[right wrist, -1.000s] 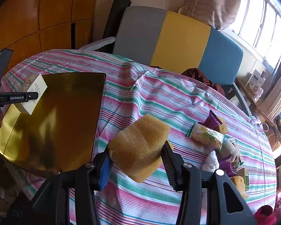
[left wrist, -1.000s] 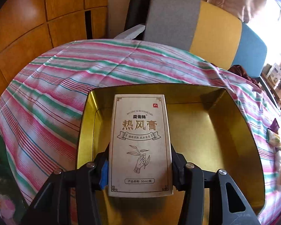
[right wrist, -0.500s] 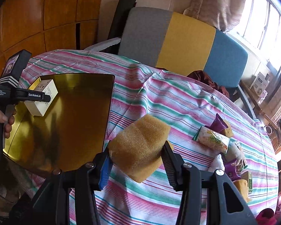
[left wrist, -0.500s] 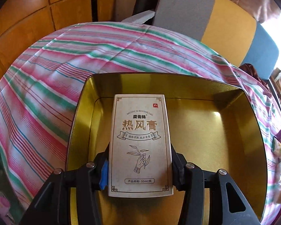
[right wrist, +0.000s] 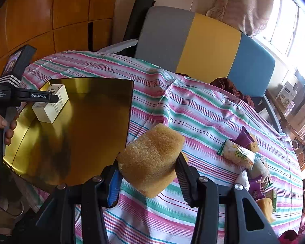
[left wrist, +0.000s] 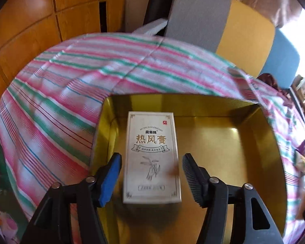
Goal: Organize objects
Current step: 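Lower the white box into the gold tray and open the left gripper, then carry the yellow sponge into the gold tray and release it with the right gripper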
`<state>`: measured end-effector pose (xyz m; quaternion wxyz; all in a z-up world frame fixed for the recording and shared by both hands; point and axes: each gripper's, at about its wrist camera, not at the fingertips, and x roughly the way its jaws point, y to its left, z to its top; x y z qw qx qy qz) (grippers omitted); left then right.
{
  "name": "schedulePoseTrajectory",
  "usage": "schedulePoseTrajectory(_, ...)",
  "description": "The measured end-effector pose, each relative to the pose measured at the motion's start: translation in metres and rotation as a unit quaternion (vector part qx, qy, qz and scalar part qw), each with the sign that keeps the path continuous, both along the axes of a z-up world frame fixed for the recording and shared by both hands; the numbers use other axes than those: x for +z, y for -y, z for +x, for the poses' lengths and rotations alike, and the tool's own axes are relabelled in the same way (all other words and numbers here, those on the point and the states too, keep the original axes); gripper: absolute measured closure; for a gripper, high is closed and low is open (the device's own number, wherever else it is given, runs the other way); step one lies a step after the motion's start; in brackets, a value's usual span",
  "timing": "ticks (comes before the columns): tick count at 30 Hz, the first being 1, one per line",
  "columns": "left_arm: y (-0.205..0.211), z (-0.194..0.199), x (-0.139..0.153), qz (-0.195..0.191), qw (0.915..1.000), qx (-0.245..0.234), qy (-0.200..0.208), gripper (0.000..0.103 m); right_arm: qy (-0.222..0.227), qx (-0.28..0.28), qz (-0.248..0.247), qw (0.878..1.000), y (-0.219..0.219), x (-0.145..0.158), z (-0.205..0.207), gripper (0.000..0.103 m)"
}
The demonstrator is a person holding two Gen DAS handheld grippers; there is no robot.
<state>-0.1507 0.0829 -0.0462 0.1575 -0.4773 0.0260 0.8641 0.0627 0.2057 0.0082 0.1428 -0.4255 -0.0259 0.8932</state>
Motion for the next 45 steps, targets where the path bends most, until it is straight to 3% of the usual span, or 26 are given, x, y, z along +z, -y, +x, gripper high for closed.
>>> schedulePoseTrajectory(4,0.025,0.028,0.027,0.010,0.9988,-0.001,-0.048,0.034,-0.001,0.024,-0.013,1.000,0.014,-0.001,-0.009,0.054)
schedulePoseTrajectory(9,0.062,0.061,0.039,0.002,0.9965,0.021,-0.082,0.031,-0.011,0.088,-0.052,0.995,0.045,0.000,-0.026,0.054)
schedulePoseTrajectory(12,0.088,0.077,0.039,0.004,0.9961,0.043,-0.077,0.031,-0.008,0.143,-0.092,0.985,0.067,-0.004,-0.044,0.054)
schedulePoseTrajectory(16,0.114,0.093,0.035,0.006,0.9955,0.065,-0.068,0.031,0.026,0.178,-0.105,0.978,0.102,-0.022,-0.087,0.054)
schedulePoseTrajectory(22,0.133,0.102,0.026,0.015,0.9942,0.082,-0.068,0.031,0.087,0.175,-0.127,0.972,0.142,-0.060,-0.156,0.054)
schedulePoseTrajectory(26,0.139,0.103,0.023,0.024,0.9937,0.089,-0.064,0.030,0.085,0.166,-0.151,0.971,0.157,-0.066,-0.184,0.053)
schedulePoseTrajectory(33,0.140,0.104,0.025,0.025,0.9927,0.095,-0.071,0.024,0.084,0.179,-0.197,0.960,0.151,-0.060,-0.172,0.039)
schedulePoseTrajectory(38,0.137,0.108,0.031,0.022,0.9920,0.093,-0.082,0.022,0.073,0.207,-0.267,0.939,0.147,-0.052,-0.155,0.028)
schedulePoseTrajectory(45,0.122,0.120,0.038,0.005,0.9911,0.072,-0.112,0.021,0.041,0.186,-0.240,0.952,0.134,-0.037,-0.125,0.028)
